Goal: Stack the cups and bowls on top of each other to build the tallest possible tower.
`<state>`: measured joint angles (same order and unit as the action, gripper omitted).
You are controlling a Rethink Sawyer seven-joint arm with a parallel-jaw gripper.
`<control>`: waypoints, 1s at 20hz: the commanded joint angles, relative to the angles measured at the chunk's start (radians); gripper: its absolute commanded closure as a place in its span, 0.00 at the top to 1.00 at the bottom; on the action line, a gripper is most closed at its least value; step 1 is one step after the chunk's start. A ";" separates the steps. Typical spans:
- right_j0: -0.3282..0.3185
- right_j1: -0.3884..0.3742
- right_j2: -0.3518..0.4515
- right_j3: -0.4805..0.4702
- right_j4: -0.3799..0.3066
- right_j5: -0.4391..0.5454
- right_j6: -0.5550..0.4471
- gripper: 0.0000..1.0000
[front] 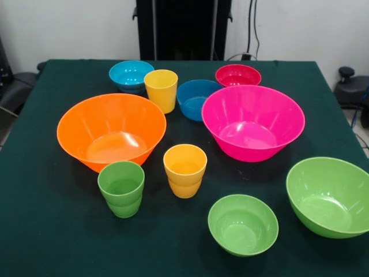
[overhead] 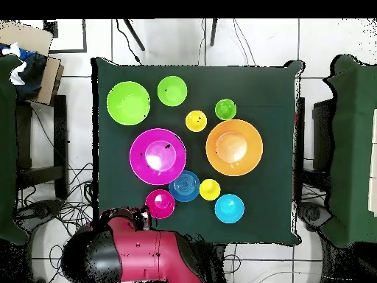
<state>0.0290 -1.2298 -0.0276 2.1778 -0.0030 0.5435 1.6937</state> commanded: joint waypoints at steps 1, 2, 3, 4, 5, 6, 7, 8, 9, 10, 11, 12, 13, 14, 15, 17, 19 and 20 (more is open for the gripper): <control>0.031 0.063 -0.005 -0.006 -0.059 -0.029 0.171 1.00; 0.034 0.064 -0.008 -0.008 -0.062 -0.027 0.175 1.00; 0.036 0.064 -0.010 -0.007 -0.062 -0.028 0.177 1.00; 0.036 0.063 -0.010 -0.003 -0.060 -0.031 0.175 1.00; 0.038 0.063 -0.011 -0.001 -0.059 -0.033 0.175 1.00; 0.038 0.062 -0.014 0.000 -0.059 -0.032 0.174 1.00; 0.042 0.064 -0.017 -0.002 -0.061 -0.032 0.178 1.00; 0.040 0.065 -0.017 0.000 -0.057 -0.033 0.177 1.00; 0.046 0.068 -0.022 -0.003 -0.059 -0.033 0.183 1.00; 0.048 0.071 -0.025 -0.008 -0.059 -0.032 0.186 1.00; 0.052 0.075 -0.028 -0.012 -0.060 -0.034 0.190 1.00; 0.049 0.078 -0.025 -0.009 -0.052 -0.037 0.190 1.00; 0.049 0.081 -0.024 -0.009 -0.049 -0.043 0.189 1.00; 0.049 0.084 -0.023 -0.007 -0.047 -0.048 0.189 1.00; 0.050 0.086 -0.022 -0.007 -0.045 -0.051 0.189 1.00; 0.050 0.087 -0.022 -0.005 -0.042 -0.055 0.189 1.00; 0.049 0.085 -0.024 -0.003 -0.043 -0.058 0.186 1.00; 0.048 0.084 -0.024 -0.003 -0.044 -0.058 0.184 1.00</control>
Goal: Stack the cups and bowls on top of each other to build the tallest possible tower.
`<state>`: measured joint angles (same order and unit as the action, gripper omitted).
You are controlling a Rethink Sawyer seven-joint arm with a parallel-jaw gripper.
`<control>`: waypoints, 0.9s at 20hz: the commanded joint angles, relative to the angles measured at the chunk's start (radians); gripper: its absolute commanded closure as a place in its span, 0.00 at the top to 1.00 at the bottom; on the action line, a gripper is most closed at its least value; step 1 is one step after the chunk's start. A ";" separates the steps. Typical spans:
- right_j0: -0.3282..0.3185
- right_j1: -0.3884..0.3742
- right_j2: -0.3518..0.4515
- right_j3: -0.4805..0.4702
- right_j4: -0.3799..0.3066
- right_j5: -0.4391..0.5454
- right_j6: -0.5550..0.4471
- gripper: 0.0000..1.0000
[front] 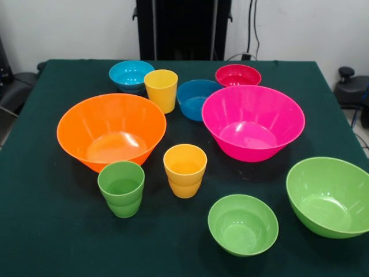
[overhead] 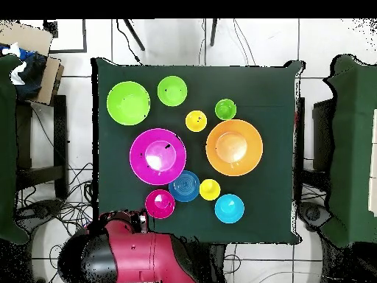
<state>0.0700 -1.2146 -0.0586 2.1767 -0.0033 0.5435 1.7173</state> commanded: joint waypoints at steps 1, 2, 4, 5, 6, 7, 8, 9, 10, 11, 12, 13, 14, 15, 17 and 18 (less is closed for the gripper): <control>0.006 0.069 0.007 -0.001 -0.043 -0.058 0.160 1.00; 0.005 0.067 0.007 0.001 -0.041 -0.055 0.158 1.00; 0.005 0.065 0.005 0.001 -0.043 -0.052 0.158 1.00; 0.005 0.065 0.004 0.001 -0.043 -0.052 0.158 1.00; 0.005 0.064 0.005 0.002 -0.043 -0.057 0.158 1.00; 0.004 0.064 0.006 0.004 -0.040 -0.059 0.159 1.00; 0.005 0.064 0.006 0.003 -0.040 -0.059 0.160 1.00; 0.003 0.064 0.008 0.005 -0.037 -0.058 0.158 1.00; 0.002 0.064 0.011 0.003 -0.036 -0.054 0.154 1.00; 0.002 0.065 0.011 0.001 -0.038 -0.049 0.153 1.00; 0.004 0.065 0.008 -0.002 -0.040 -0.045 0.155 1.00; 0.005 0.065 0.008 -0.003 -0.041 -0.045 0.156 1.00; 0.007 0.067 0.006 -0.004 -0.042 -0.044 0.158 1.00; 0.007 0.068 0.006 -0.004 -0.044 -0.047 0.159 1.00; 0.004 0.073 0.010 -0.002 -0.039 -0.055 0.159 1.00; 0.006 0.076 0.010 -0.002 -0.038 -0.060 0.162 1.00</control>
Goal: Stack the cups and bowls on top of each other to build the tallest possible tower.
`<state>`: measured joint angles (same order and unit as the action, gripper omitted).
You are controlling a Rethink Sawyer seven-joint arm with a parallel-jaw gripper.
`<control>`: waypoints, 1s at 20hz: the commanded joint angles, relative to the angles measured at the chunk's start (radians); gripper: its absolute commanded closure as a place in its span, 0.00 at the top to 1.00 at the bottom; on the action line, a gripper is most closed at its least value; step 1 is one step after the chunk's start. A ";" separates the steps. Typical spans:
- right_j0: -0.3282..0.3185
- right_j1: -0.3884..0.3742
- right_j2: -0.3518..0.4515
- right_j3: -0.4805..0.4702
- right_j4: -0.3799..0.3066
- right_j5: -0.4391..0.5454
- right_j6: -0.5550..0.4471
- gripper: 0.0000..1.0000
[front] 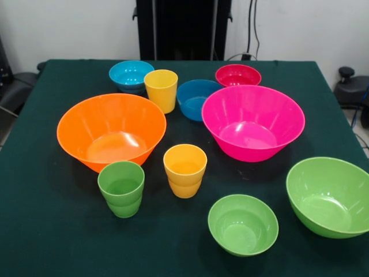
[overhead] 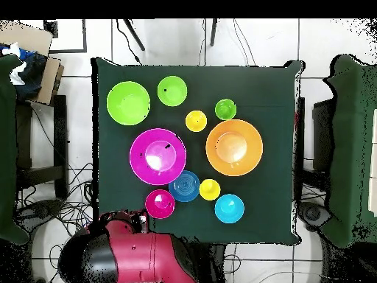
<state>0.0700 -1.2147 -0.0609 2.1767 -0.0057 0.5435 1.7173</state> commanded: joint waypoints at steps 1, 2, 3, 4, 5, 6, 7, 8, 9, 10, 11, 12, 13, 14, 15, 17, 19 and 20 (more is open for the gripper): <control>0.007 0.080 0.011 -0.004 -0.038 -0.064 0.164 1.00; 0.009 0.083 0.009 -0.005 -0.040 -0.071 0.169 1.00; 0.009 0.087 0.009 -0.005 -0.041 -0.075 0.171 1.00; 0.011 0.092 0.008 -0.006 -0.045 -0.082 0.173 1.00; 0.012 0.097 0.006 -0.009 -0.048 -0.087 0.174 1.00; 0.013 0.102 0.006 -0.010 -0.050 -0.094 0.175 1.00; 0.011 0.108 0.007 -0.010 -0.049 -0.100 0.176 1.00; 0.014 0.114 0.003 -0.013 -0.054 -0.110 0.179 1.00; 0.016 0.121 0.000 -0.015 -0.055 -0.119 0.182 1.00; 0.021 0.129 -0.005 -0.021 -0.059 -0.126 0.187 1.00; 0.024 0.136 -0.009 -0.024 -0.060 -0.135 0.190 1.00; 0.029 0.143 -0.014 -0.028 -0.062 -0.146 0.193 1.00; 0.032 0.149 -0.017 -0.031 -0.061 -0.154 0.194 1.00; 0.031 0.156 -0.018 -0.031 -0.060 -0.164 0.193 1.00; 0.034 0.162 -0.021 -0.033 -0.058 -0.173 0.194 1.00; 0.037 0.173 -0.026 -0.038 -0.059 -0.188 0.193 1.00; 0.041 0.184 -0.031 -0.044 -0.060 -0.200 0.194 1.00; 0.039 0.188 -0.031 -0.044 -0.060 -0.207 0.192 1.00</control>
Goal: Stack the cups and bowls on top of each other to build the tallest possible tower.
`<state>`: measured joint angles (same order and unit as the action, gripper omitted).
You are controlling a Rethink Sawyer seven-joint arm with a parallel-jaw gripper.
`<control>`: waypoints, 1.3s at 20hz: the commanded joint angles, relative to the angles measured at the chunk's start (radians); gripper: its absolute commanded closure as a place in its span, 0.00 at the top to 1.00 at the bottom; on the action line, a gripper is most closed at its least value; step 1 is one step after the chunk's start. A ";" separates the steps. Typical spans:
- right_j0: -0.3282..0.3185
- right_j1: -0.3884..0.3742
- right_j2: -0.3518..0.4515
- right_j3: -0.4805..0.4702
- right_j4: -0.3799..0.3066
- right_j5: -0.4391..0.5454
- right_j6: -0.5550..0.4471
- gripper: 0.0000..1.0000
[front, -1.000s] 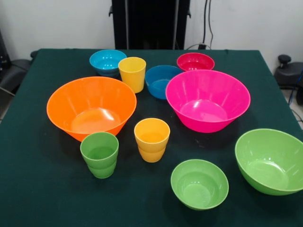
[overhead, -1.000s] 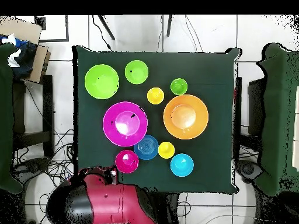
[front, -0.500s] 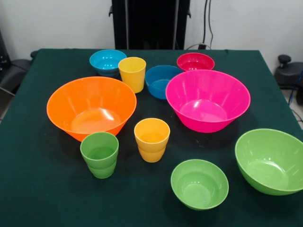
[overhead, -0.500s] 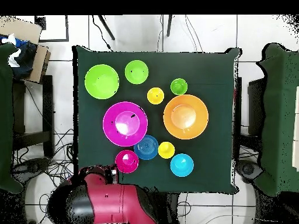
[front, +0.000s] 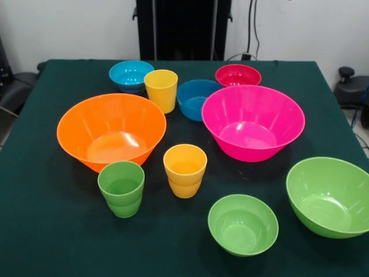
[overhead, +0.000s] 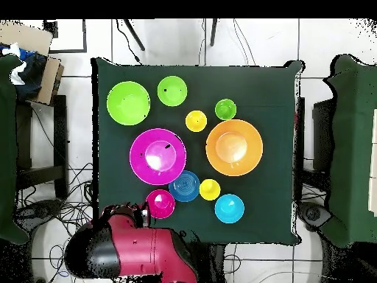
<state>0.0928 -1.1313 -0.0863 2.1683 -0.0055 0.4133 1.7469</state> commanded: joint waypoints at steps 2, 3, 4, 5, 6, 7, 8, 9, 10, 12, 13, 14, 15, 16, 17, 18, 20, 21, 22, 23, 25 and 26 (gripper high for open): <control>0.016 0.116 -0.007 -0.040 -0.059 -0.092 0.161 1.00; 0.019 0.121 -0.010 -0.044 -0.058 -0.098 0.163 1.00; 0.019 0.124 -0.011 -0.044 -0.057 -0.104 0.162 1.00; 0.022 0.128 -0.014 -0.046 -0.056 -0.110 0.163 1.00; 0.024 0.132 -0.017 -0.048 -0.054 -0.116 0.164 1.00; 0.026 0.137 -0.019 -0.051 -0.053 -0.121 0.164 1.00; 0.025 0.140 -0.019 -0.051 -0.052 -0.127 0.164 1.00; 0.027 0.143 -0.021 -0.053 -0.052 -0.131 0.164 1.00; 0.028 0.145 -0.023 -0.054 -0.051 -0.136 0.165 1.00; 0.027 0.149 -0.023 -0.055 -0.049 -0.144 0.163 1.00; 0.028 0.152 -0.025 -0.057 -0.049 -0.147 0.163 1.00; 0.029 0.153 -0.027 -0.058 -0.048 -0.149 0.163 1.00; 0.033 0.156 -0.032 -0.062 -0.048 -0.151 0.165 1.00; 0.033 0.158 -0.033 -0.064 -0.046 -0.151 0.164 1.00; 0.037 0.163 -0.038 -0.069 -0.044 -0.153 0.166 1.00; 0.040 0.167 -0.043 -0.074 -0.043 -0.156 0.167 1.00; 0.049 0.178 -0.053 -0.085 -0.039 -0.164 0.172 1.00; 0.056 0.185 -0.061 -0.093 -0.037 -0.167 0.176 1.00; 0.064 0.192 -0.071 -0.102 -0.036 -0.170 0.181 1.00; 0.067 0.197 -0.075 -0.108 -0.033 -0.170 0.182 1.00; 0.073 0.207 -0.082 -0.119 -0.027 -0.171 0.184 1.00; 0.074 0.211 -0.084 -0.124 -0.024 -0.171 0.184 1.00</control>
<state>0.1511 -0.9921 -0.1738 2.1040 -0.0053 0.2882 1.7673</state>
